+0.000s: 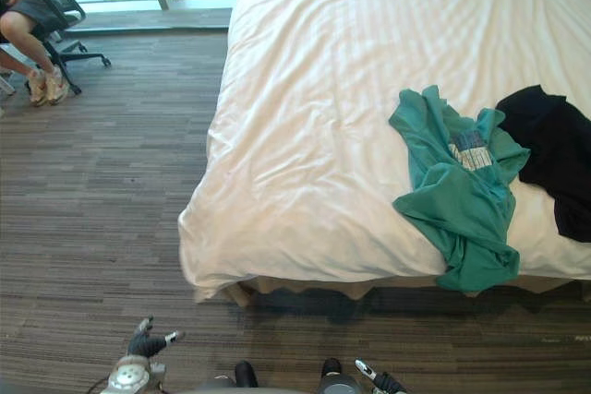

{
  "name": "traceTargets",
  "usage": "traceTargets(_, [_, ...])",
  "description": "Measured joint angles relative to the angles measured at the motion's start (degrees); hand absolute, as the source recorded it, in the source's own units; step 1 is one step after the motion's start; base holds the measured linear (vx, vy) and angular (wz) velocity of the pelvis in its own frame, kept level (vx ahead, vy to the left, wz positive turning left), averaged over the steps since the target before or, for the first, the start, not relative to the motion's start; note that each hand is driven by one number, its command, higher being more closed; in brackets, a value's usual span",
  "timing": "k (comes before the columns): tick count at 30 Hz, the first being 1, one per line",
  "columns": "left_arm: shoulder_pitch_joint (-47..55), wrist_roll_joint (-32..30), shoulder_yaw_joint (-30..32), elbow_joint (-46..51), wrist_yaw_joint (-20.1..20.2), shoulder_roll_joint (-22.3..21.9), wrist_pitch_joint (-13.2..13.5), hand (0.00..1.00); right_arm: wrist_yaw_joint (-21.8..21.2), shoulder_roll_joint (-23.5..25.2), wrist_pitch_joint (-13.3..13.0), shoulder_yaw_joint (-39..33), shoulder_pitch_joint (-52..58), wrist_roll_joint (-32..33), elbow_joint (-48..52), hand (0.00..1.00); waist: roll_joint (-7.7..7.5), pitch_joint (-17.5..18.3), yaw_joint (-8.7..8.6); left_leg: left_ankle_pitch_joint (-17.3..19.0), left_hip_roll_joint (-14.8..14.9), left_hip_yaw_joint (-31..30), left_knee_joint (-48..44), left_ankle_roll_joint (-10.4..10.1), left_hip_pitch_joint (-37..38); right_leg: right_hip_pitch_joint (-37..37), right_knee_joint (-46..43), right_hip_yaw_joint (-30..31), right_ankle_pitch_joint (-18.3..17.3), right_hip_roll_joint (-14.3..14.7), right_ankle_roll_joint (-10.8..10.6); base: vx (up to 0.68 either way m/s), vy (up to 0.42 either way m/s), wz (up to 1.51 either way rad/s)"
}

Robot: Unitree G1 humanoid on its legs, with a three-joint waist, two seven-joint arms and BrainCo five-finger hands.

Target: Tidy the bed and pick cloth on bed and put in laundry

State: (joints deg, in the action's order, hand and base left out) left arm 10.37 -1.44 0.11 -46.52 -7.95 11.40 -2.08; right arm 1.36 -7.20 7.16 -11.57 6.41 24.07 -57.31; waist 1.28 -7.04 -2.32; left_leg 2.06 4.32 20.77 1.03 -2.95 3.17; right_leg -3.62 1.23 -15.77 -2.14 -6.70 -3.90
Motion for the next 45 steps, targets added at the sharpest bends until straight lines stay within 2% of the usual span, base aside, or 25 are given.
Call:
traceTargets(1, [0.11,-0.14,-0.02,-0.28,0.86,-0.20,0.05,0.00,0.26,0.11,-0.54,-0.31,-0.13,0.07,0.05,0.00,-0.06,0.12,0.00,-0.36,-0.18,-0.02,0.54,0.08,0.22,0.01,0.05,0.01,0.06,-0.09,-0.01,-0.15,0.042,-0.01])
traceTargets(3, [0.17,0.25,-0.03,-2.14,3.45,-1.07,0.00,0.00,1.77,0.21,-3.40,-1.49,-0.42,-0.05,0.06,0.00,-0.02,0.21,0.10,-1.83,-0.77,-0.12,3.01,0.39,1.59,0.09,0.15,0.03,0.55,-0.23,0.04,-0.14,0.028,-0.03])
traceTargets(6, [1.30,0.89,-0.08,-3.93,4.31,-1.93,-0.13,0.00,3.71,0.14,-7.59,-1.61,-1.36,-1.52,1.12,0.00,-0.43,0.88,0.14,-2.78,-1.18,-0.01,4.59,0.60,2.28,0.03,1.12,0.04,1.18,-0.36,-0.14,-0.15,0.020,-0.09])
traceTargets(7, [1.46,0.90,-0.16,-4.32,4.46,-1.99,-0.14,0.00,4.12,0.10,-8.86,-1.61,-1.64,-2.96,2.32,1.00,-0.54,0.95,0.11,-2.87,-1.25,-0.04,4.65,0.63,2.29,0.03,1.35,0.04,1.27,-0.43,-0.33,-0.13,0.013,-0.07])
traceTargets(10, [1.64,0.90,-0.28,-4.33,5.15,-1.99,-0.27,0.00,4.50,-0.72,-13.44,-1.54,-2.81,-6.40,7.97,1.00,-1.00,1.30,0.16,-2.80,-1.59,-0.28,4.86,0.36,2.15,-0.05,1.83,0.03,1.63,-0.58,-0.50,-0.11,0.014,0.00])
traceTargets(14, [1.60,0.91,-1.90,-4.20,5.15,-1.79,-1.53,0.00,2.75,-2.84,-16.91,-1.10,-5.72,-9.93,16.75,1.00,-1.34,2.28,0.21,-2.67,-2.22,-0.96,4.86,0.42,1.72,-0.08,2.39,-0.08,2.05,-1.12,-1.03,-0.04,0.032,0.06])
traceTargets(15, [1.69,0.90,-1.89,-4.02,5.27,-1.79,-1.72,0.00,2.36,-3.33,-16.85,-1.10,-5.94,-11.26,21.60,1.00,-1.27,2.35,0.23,-2.57,-2.40,-0.99,4.86,0.56,1.72,-0.12,2.43,-0.08,2.09,-1.26,-1.10,0.00,0.000,0.00])
traceTargets(16, [2.35,0.85,-1.85,-2.89,6.08,-1.70,-2.52,0.00,0.20,-4.43,-16.49,-1.05,-6.01,-13.30,32.21,1.00,-1.21,2.39,0.13,-2.33,-2.66,-1.03,4.84,0.72,1.62,-0.11,2.59,-0.06,2.19,-1.46,-1.27,0.03,0.030,0.02])
traceTargets(18, [3.79,0.86,-1.74,-0.82,7.73,-1.16,-2.84,0.00,-4.14,-6.70,-15.41,-1.06,-6.06,-14.29,45.50,1.00,-1.33,2.45,0.13,-1.96,-2.86,-1.07,4.74,0.81,1.59,-0.19,2.80,0.01,2.43,-1.56,-1.62,0.07,0.025,0.02])
traceTargets(21, [5.87,1.26,-1.76,-0.25,9.37,0.26,-2.77,0.00,-13.66,-10.20,-12.27,-0.75,-6.90,-13.28,59.54,1.00,-2.51,3.49,0.06,-2.21,-3.05,-1.42,4.51,1.54,1.76,-0.85,3.22,-0.02,2.72,-1.46,-1.30,0.11,-0.003,0.04])
traceTargets(22, [6.26,1.96,-1.75,-0.27,9.47,0.51,-2.59,0.00,-15.34,-10.55,-11.47,-0.19,-7.29,-12.71,60.94,1.00,-2.85,3.87,0.12,-2.22,-3.21,-1.73,4.50,1.55,1.75,-0.93,3.40,-0.06,2.72,-1.41,-1.30,0.13,-0.019,0.01])
traceTargets(23, [6.92,2.24,-1.80,-0.41,9.63,0.70,-2.14,0.00,-18.99,-11.30,-9.74,1.83,-8.67,-11.09,62.46,1.00,-3.39,4.32,0.05,-2.23,-3.32,-2.58,4.49,1.57,1.78,-1.07,3.71,-0.09,2.72,-1.35,-1.30,0.12,-0.031,-0.03])
traceTargets(25, [6.71,2.56,-2.27,-0.92,10.12,0.48,-1.07,0.00,-23.04,-11.85,-7.28,5.37,-10.49,-9.43,63.16,1.00,-3.57,4.40,0.03,-2.23,-3.30,-2.90,4.49,1.57,2.00,-1.83,3.82,-0.14,2.73,-1.36,-1.30,0.10,-0.042,0.04])
traceTargets(26, [6.64,2.70,-2.37,-1.07,10.13,0.20,0.44,0.00,-25.55,-11.80,-4.91,9.00,-11.81,-8.32,62.95,1.00,-3.41,4.31,0.29,-2.22,-3.26,-3.49,4.48,1.57,2.52,-2.62,3.81,-0.55,2.73,-1.36,-1.30,0.05,-0.047,0.16])
traceTargets(28, [6.58,3.11,-2.58,-1.99,10.14,0.19,2.27,0.00,-27.36,-11.78,-2.72,14.23,-14.02,-7.13,62.17,1.00,-2.90,4.19,0.62,-2.19,-3.16,-4.35,4.27,1.56,2.82,-3.13,3.42,-0.83,2.73,-1.32,-1.30,0.00,-0.039,0.13])
traceTargets(29, [6.33,3.25,-2.92,-2.03,10.29,0.14,3.05,0.00,-27.95,-11.80,-1.48,17.80,-16.70,-6.44,61.34,1.00,-2.26,3.22,1.66,-1.47,-2.81,-4.69,3.09,1.67,2.53,-2.83,2.26,-0.85,2.54,-1.38,-1.28,-0.04,-0.029,0.03])
traceTargets(30, [5.66,3.60,-3.48,-2.00,10.60,0.17,3.91,0.00,-28.13,-11.66,-0.73,20.01,-19.80,-5.98,60.12,1.00,-1.58,1.63,2.30,1.23,-2.07,-5.76,-0.27,1.70,1.28,-2.46,0.46,-0.94,1.36,-1.48,-1.20,-0.07,-0.029,0.04])
traceTargets(31, [4.81,4.36,-3.86,-2.05,10.73,0.32,4.31,0.00,-28.02,-11.34,-0.28,21.28,-22.14,-5.31,58.87,1.00,-1.60,0.35,2.76,2.76,-1.89,-6.17,-3.59,1.76,-0.39,-1.84,-1.35,-1.05,-0.11,-2.04,-1.26,-0.10,-0.030,0.18])
traceTargets(32, [3.16,5.16,-4.42,-1.99,11.23,0.19,4.94,0.00,-27.64,-11.11,0.38,22.88,-26.28,-4.51,56.67,1.00,-0.87,-1.92,3.40,5.26,-1.27,-7.16,-9.60,1.73,-3.77,-0.21,-4.75,-1.77,-1.81,-2.60,-1.26,-0.24,0.004,0.47])
traceTargets(33, [0.07,5.83,-5.52,-1.60,12.00,0.20,5.91,0.00,-26.13,-10.74,0.70,25.02,-34.08,-4.08,52.45,1.00,0.87,-6.16,3.91,8.02,-0.16,-9.15,-17.69,2.18,-8.99,3.60,-11.56,-2.71,-4.54,-3.27,-0.95,-0.27,0.028,0.52])
traceTargets(35, [-3.65,7.77,-6.44,-1.11,11.96,0.39,6.28,0.00,-24.17,-10.01,0.68,25.92,-41.74,-4.07,48.21,1.00,1.44,-10.84,5.26,8.36,-0.05,-10.15,-21.31,2.41,-12.95,8.21,-17.79,-2.93,-6.62,-4.49,-0.62,-0.29,0.032,0.40])
traceTargets(37, [-7.95,11.73,-6.39,1.33,11.67,0.65,6.26,0.00,-21.89,-8.61,0.67,26.19,-51.53,-4.18,42.14,1.00,2.01,-17.29,6.88,7.24,-0.77,-12.03,-23.08,2.93,-18.02,13.26,-22.58,-4.09,-7.81,-6.07,-0.24,-0.32,-0.012,0.50])
traceTargets(38, [-8.67,12.27,-6.37,1.93,11.60,0.67,6.23,0.00,-21.45,-8.48,0.67,26.47,-53.68,-4.18,40.72,1.00,1.96,-18.50,7.20,6.79,-0.93,-12.16,-23.26,3.12,-19.10,14.40,-23.42,-4.38,-7.95,-6.50,-0.18,-0.17,-0.014,0.42])
traceTargets(39, [-9.65,13.37,-6.39,2.96,11.41,0.62,6.23,0.00,-20.90,-8.54,0.67,26.82,-56.75,-4.20,38.64,1.00,2.03,-20.26,8.36,6.12,-1.31,-12.36,-23.65,3.32,-20.78,16.40,-25.06,-4.54,-8.10,-7.16,0.04,-0.10,-0.002,0.34])
traceTargets(45, [-11.98,14.34,-6.28,3.67,11.23,0.52,6.42,0.00,-17.07,-8.78,0.79,27.66,-63.43,-4.18,33.96,1.00,3.39,-21.37,10.06,5.39,-3.16,-14.87,-26.89,4.02,-28.81,23.37,-30.31,-6.19,-9.38,-9.86,0.50,-0.02,0.019,0.28])
